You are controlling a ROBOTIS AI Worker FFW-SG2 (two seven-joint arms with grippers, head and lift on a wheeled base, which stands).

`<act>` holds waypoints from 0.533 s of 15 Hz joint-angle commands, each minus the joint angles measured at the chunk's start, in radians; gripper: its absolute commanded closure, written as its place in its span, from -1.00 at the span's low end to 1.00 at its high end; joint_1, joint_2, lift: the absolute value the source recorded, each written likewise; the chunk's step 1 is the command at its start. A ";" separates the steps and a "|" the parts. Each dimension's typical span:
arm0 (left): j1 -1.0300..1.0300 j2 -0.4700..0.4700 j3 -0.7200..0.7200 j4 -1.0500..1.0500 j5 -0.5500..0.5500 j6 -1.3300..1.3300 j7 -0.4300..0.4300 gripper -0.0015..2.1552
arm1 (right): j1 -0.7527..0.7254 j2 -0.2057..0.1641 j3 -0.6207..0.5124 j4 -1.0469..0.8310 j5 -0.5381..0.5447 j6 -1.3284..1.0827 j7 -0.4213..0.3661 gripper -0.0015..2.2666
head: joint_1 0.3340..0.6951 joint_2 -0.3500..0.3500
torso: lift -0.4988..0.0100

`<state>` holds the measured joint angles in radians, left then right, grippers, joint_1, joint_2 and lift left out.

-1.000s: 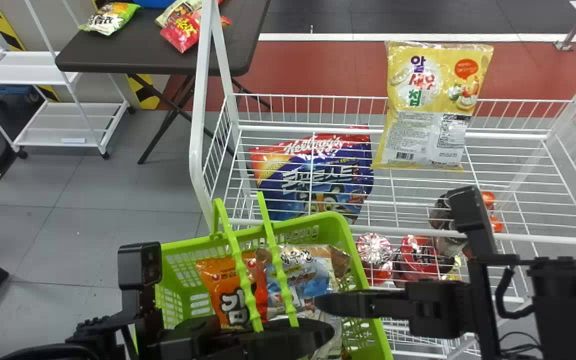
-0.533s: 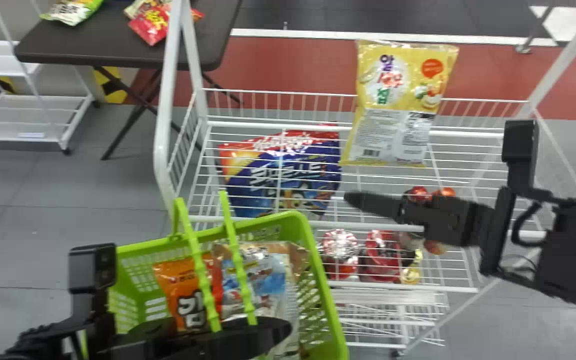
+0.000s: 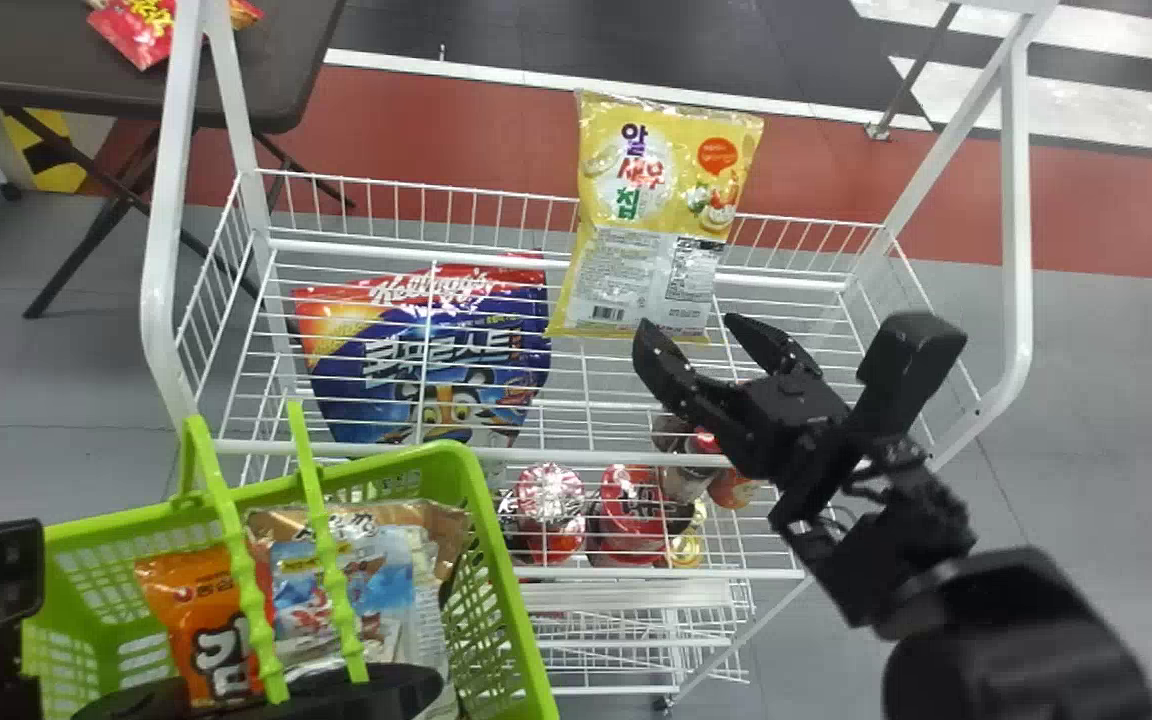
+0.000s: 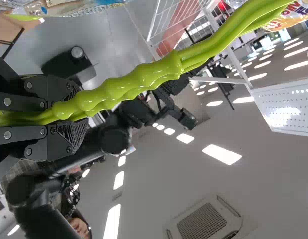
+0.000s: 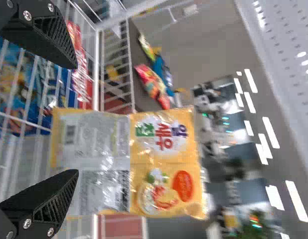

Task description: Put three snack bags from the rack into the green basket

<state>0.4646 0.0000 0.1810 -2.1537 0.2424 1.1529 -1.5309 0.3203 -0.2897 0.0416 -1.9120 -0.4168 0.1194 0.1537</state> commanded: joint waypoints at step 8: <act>0.006 -0.003 0.011 0.018 -0.008 -0.003 0.000 0.99 | 0.169 0.046 0.024 0.094 0.156 -0.384 -0.057 -0.92 | 1.00 -0.76 | 0.96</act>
<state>0.4709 0.0000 0.1929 -2.1408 0.2362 1.1523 -1.5305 0.4717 -0.2475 0.0659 -1.8143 -0.2635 -0.2373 0.0962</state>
